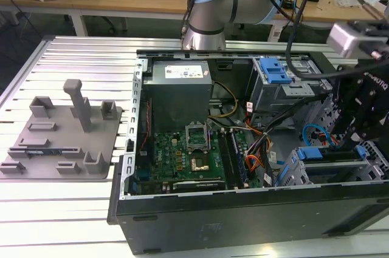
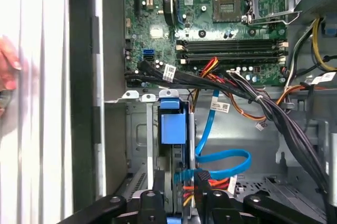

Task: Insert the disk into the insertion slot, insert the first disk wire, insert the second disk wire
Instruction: 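Insert the second disk wire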

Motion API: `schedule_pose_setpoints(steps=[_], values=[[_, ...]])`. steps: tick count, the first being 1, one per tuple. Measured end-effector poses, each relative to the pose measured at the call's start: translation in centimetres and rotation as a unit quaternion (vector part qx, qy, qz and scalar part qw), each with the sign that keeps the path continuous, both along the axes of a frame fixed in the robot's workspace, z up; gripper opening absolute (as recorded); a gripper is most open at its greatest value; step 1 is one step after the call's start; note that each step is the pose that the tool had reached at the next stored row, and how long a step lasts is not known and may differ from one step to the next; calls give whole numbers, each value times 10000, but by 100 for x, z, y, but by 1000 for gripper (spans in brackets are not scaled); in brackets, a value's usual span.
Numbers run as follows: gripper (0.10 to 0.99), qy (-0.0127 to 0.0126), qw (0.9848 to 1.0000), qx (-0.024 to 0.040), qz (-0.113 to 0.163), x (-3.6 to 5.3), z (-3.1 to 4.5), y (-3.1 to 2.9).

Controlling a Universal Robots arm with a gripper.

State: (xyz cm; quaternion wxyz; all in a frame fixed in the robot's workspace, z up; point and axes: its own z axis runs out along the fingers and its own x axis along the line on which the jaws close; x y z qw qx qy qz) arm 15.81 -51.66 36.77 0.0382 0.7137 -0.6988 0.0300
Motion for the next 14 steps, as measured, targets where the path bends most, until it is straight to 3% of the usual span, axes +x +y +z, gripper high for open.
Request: schedule_pose_setpoints(steps=[1, 3, 5, 14], values=[[345, 0, 10000, -7, 0, 0, 45, 2], [212, 0, 10000, -15, 0, 0, 140, 6], [106, 0, 10000, -16, 0, 0, 162, 6], [106, 0, 10000, -17, 0, 0, 164, 6]])
